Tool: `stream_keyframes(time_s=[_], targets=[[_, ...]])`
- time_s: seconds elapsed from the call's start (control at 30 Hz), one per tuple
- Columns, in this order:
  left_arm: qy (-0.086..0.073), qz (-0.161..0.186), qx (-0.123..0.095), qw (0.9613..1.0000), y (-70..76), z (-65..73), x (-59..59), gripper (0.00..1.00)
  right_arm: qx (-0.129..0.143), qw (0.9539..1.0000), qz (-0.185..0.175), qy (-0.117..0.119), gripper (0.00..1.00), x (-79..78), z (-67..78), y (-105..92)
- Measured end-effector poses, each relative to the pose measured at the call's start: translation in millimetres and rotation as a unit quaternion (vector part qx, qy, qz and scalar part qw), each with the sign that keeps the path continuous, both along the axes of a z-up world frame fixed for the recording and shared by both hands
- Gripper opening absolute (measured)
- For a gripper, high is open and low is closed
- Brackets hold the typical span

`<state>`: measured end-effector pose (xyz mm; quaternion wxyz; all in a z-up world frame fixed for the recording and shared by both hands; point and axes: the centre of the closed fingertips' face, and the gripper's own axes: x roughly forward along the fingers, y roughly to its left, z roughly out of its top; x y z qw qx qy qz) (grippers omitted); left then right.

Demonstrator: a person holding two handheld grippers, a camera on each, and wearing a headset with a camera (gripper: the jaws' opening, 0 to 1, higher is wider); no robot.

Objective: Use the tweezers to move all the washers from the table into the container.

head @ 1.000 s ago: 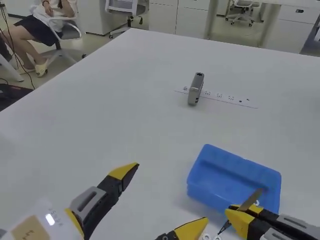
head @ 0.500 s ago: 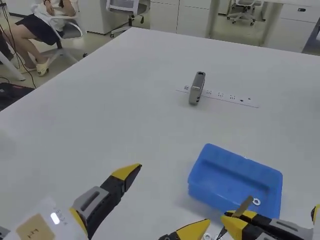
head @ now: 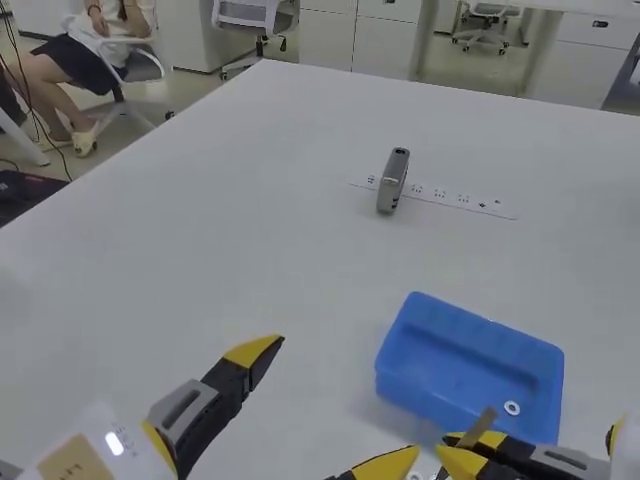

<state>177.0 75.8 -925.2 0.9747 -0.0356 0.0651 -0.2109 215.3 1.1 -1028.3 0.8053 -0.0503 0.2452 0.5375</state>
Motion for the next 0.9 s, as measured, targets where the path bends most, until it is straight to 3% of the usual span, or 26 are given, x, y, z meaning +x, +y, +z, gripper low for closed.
stream_keyframes(time_s=[0.57, 0.9], targets=[[0.003, -0.002, 0.002, 1.0000, -0.5, -1.2, 0.3, 0.72, 0.046, 0.9987, -0.022, -0.007, 0.02, 6.1, 37.4, -2.9], [0.004, -0.007, 0.001, 1.0000, -2.3, -1.6, -0.1, 0.71, 0.059, 0.9978, -0.025, -0.018, 0.02, 7.4, 53.6, -2.3]])
